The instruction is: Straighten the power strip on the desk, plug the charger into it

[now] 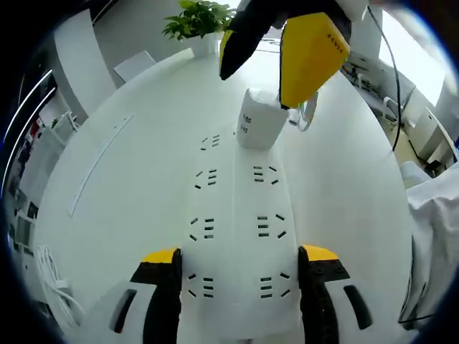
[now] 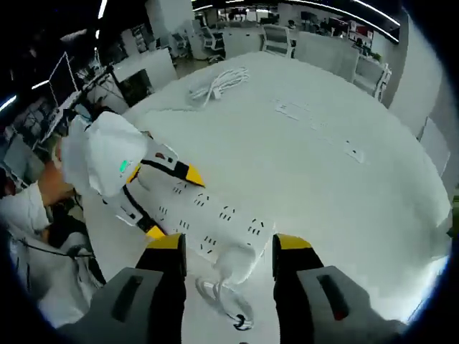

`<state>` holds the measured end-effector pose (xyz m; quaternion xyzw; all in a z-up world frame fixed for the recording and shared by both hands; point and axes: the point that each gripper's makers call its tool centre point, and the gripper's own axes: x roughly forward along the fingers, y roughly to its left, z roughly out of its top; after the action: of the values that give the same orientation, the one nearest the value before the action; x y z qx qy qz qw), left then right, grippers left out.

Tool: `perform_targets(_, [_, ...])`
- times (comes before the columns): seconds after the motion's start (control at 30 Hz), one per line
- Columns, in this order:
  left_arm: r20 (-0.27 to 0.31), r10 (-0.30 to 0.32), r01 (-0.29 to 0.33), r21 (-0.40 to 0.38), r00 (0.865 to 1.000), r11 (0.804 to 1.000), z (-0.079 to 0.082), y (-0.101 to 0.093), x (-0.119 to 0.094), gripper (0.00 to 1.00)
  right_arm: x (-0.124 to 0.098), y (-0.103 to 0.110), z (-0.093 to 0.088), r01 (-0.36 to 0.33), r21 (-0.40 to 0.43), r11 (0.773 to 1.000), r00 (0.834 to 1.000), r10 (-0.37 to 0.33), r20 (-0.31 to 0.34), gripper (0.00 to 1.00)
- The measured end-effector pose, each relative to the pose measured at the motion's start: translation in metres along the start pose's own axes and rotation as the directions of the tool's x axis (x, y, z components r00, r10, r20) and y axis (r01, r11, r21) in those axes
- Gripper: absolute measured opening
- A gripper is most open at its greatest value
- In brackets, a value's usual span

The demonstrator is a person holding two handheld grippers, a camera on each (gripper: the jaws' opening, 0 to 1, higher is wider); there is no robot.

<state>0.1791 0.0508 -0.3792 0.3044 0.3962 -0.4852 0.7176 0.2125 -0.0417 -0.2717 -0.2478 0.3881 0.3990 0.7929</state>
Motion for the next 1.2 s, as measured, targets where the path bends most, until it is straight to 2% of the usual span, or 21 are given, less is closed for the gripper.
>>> perform_targets(0.07, [0.003, 0.000, 0.000, -0.002, 1.000, 1.000, 0.000, 0.000, 0.000, 0.67, -0.004, -0.004, 0.000, 0.016, -0.167, 0.986, 1.000, -0.018, -0.013, 0.42])
perform_targets(0.1, [0.003, 0.000, 0.000, -0.003, 1.000, 1.000, 0.000, 0.000, 0.000, 0.67, -0.004, -0.004, -0.001, 0.014, -0.264, 0.964, 0.999, -0.021, -0.025, 0.41])
perform_targets(0.17, [0.003, 0.000, 0.000, -0.005, 1.000, 1.000, 0.001, 0.000, 0.000, 0.67, -0.003, -0.001, -0.005, -0.011, -0.359, 0.933, 0.998, -0.010, -0.056, 0.41])
perform_targets(0.2, [0.002, 0.000, 0.000, -0.005, 1.000, 1.000, 0.001, 0.000, 0.000, 0.67, -0.003, 0.000, -0.007, -0.018, -0.380, 0.925, 0.998, -0.009, -0.068, 0.41])
perform_targets(0.23, [0.003, -0.001, 0.001, -0.006, 1.000, 1.000, 0.001, 0.000, 0.000, 0.67, 0.000, 0.002, -0.012, -0.042, -0.424, 0.905, 0.995, 0.000, -0.099, 0.40])
perform_targets(0.3, [0.003, -0.003, 0.003, -0.009, 1.000, 1.000, 0.001, 0.001, 0.000, 0.67, 0.005, 0.007, -0.014, -0.072, -0.444, 0.893, 0.993, 0.022, -0.117, 0.38])
perform_targets(0.33, [0.002, -0.003, 0.003, -0.009, 1.000, 1.000, 0.001, 0.001, 0.000, 0.67, 0.006, 0.008, -0.015, -0.072, -0.443, 0.894, 0.992, 0.020, -0.121, 0.37])
perform_targets(0.4, [-0.001, -0.004, 0.004, -0.011, 1.000, 1.000, 0.001, 0.001, 0.000, 0.67, 0.013, 0.008, -0.017, -0.089, -0.475, 0.875, 0.988, 0.017, -0.155, 0.37])
perform_targets(0.5, [-0.002, -0.004, 0.004, -0.012, 1.000, 1.000, 0.001, 0.001, 0.000, 0.67, 0.020, 0.011, -0.018, -0.120, -0.490, 0.863, 0.981, 0.028, -0.191, 0.38])
perform_targets(0.53, [-0.003, -0.005, 0.005, -0.012, 1.000, 1.000, 0.001, 0.001, 0.000, 0.67, 0.024, 0.013, -0.024, -0.151, -0.491, 0.858, 0.970, 0.033, -0.240, 0.38])
perform_targets(0.63, [-0.003, -0.007, 0.007, -0.013, 1.000, 1.000, 0.001, 0.002, 0.000, 0.67, 0.032, 0.014, -0.031, -0.167, -0.499, 0.850, 0.956, 0.016, -0.292, 0.36])
perform_targets(0.67, [-0.002, -0.009, 0.009, -0.014, 1.000, 1.000, 0.001, 0.002, 0.000, 0.67, 0.035, 0.016, -0.036, -0.176, -0.493, 0.852, 0.949, 0.014, -0.314, 0.32])
perform_targets(0.73, [-0.005, -0.013, 0.013, -0.015, 1.000, 1.000, 0.002, 0.002, 0.000, 0.68, 0.035, 0.016, -0.036, -0.161, -0.494, 0.854, 0.951, 0.000, -0.311, 0.33])
perform_targets(0.8, [-0.009, -0.016, 0.016, -0.015, 1.000, 1.000, 0.002, 0.002, 0.000, 0.68, 0.033, 0.016, -0.036, -0.154, -0.474, 0.867, 0.951, 0.000, -0.310, 0.34])
perform_targets(0.83, [-0.011, -0.018, 0.018, -0.016, 1.000, 1.000, 0.002, 0.002, 0.000, 0.68, 0.033, 0.017, -0.036, -0.141, -0.437, 0.888, 0.954, 0.003, -0.301, 0.34])
perform_targets(0.97, [-0.013, -0.028, 0.028, -0.013, 1.000, 1.000, 0.001, 0.001, 0.000, 0.68, 0.031, 0.019, -0.038, -0.134, -0.422, 0.897, 0.956, 0.004, -0.295, 0.33])
perform_targets(1.0, [-0.011, -0.035, 0.035, -0.005, 0.999, 0.999, 0.002, 0.000, 0.000, 0.68, 0.030, 0.020, -0.039, -0.129, -0.399, 0.908, 0.955, 0.005, -0.297, 0.33])
perform_targets(1.2, [-0.006, -0.072, 0.072, 0.021, 0.997, 0.997, 0.002, -0.003, 0.002, 0.69, 0.023, 0.030, -0.048, -0.134, -0.367, 0.921, 0.951, 0.016, -0.308, 0.35])
